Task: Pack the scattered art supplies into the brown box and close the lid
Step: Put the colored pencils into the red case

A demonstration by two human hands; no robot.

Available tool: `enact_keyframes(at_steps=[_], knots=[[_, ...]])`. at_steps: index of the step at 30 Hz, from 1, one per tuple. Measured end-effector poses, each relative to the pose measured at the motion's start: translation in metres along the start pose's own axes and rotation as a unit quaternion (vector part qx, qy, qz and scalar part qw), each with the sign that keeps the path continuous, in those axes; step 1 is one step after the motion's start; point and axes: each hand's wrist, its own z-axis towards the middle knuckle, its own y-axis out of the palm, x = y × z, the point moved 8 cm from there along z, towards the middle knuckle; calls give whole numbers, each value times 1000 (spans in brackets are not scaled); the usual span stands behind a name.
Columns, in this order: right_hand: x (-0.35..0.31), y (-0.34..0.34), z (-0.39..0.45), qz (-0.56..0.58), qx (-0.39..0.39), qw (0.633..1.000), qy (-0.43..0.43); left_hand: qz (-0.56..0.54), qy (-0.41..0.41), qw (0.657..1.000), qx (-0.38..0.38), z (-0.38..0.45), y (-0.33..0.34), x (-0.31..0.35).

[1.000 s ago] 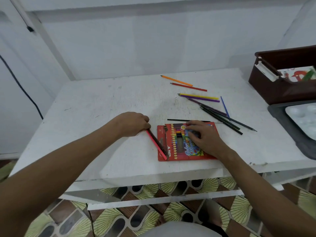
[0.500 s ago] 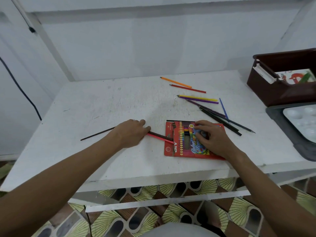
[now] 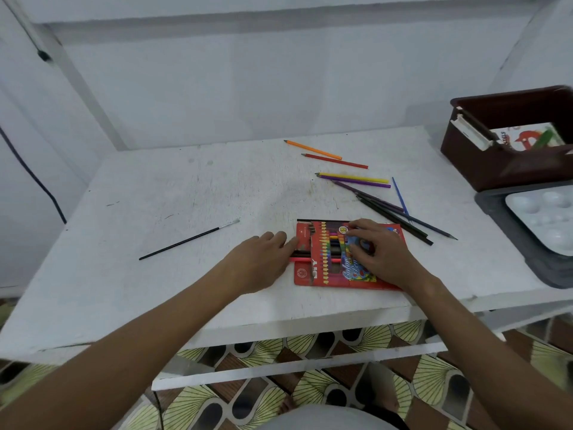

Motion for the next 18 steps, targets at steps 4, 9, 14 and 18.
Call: enact_keyframes(at_steps=[4,9,14,18], knots=[[0,1,1,-15,-8,1000,-8,-162,-28,984,72,-13,-9,-17],[4,6,0,-41,-23,999,-2,-196,-8,976,96,-14,-7,-22],[7,10,-2,-48,-38,998,19,-161,39,979,121,4,-17,6],[7,10,-2,-43,-47,998,22,-166,46,979,108,19,-18,22]])
